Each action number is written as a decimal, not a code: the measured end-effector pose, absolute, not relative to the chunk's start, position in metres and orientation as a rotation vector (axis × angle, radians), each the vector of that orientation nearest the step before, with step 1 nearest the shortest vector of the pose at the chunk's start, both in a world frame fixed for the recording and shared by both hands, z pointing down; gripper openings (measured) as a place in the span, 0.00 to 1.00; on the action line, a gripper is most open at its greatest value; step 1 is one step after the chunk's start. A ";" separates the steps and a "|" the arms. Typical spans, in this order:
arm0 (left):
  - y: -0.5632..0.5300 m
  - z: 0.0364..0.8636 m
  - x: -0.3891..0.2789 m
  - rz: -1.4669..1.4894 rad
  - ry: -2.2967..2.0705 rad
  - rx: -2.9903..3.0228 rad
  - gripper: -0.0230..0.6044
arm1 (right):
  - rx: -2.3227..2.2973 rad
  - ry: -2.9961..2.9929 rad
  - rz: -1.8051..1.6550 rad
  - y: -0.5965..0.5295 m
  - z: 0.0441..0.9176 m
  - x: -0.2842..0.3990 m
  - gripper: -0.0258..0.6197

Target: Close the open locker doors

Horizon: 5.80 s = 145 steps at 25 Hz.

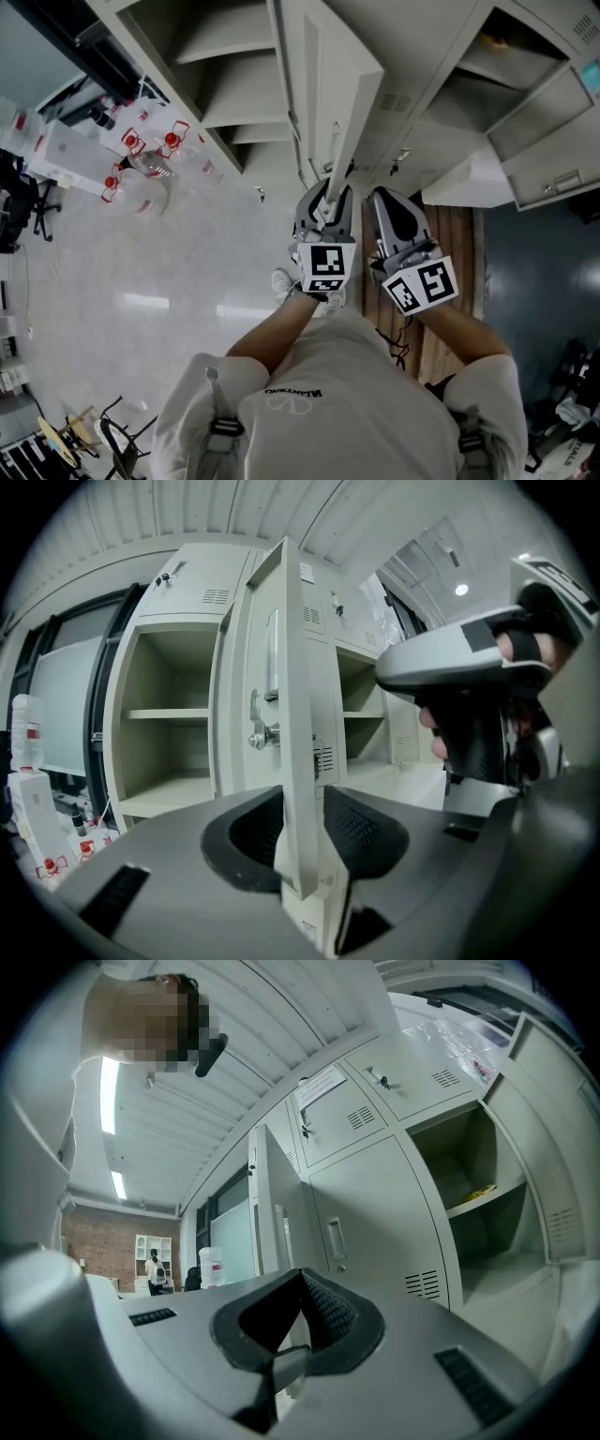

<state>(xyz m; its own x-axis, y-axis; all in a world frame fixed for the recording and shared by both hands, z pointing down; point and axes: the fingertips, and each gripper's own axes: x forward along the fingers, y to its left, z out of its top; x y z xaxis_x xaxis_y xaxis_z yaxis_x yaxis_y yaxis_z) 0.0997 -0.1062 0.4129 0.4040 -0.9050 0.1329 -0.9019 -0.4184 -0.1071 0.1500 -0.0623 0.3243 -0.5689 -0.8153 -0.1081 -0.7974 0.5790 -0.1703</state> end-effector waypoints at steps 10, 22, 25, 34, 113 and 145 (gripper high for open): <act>-0.092 0.415 0.056 -0.265 1.664 -2.655 0.19 | -1.181 2.712 -0.104 -0.066 0.310 0.107 0.06; -0.098 0.413 -0.058 -0.225 1.633 -2.649 0.18 | -0.737 2.849 -0.019 -0.088 0.275 -0.027 0.15; -0.104 0.411 -0.080 -0.213 1.629 -2.652 0.18 | -0.682 2.897 0.008 -0.092 0.273 -0.060 0.20; -0.130 0.410 -0.130 -0.162 1.599 -2.676 0.18 | -0.677 2.935 0.026 -0.116 0.280 -0.116 0.24; -0.196 0.387 0.162 -0.037 1.090 -2.840 0.04 | -1.833 2.361 0.007 -0.151 0.329 0.254 0.06; -0.077 0.405 0.680 -0.142 0.359 -2.983 0.12 | -2.389 1.763 0.035 0.006 0.341 0.642 0.06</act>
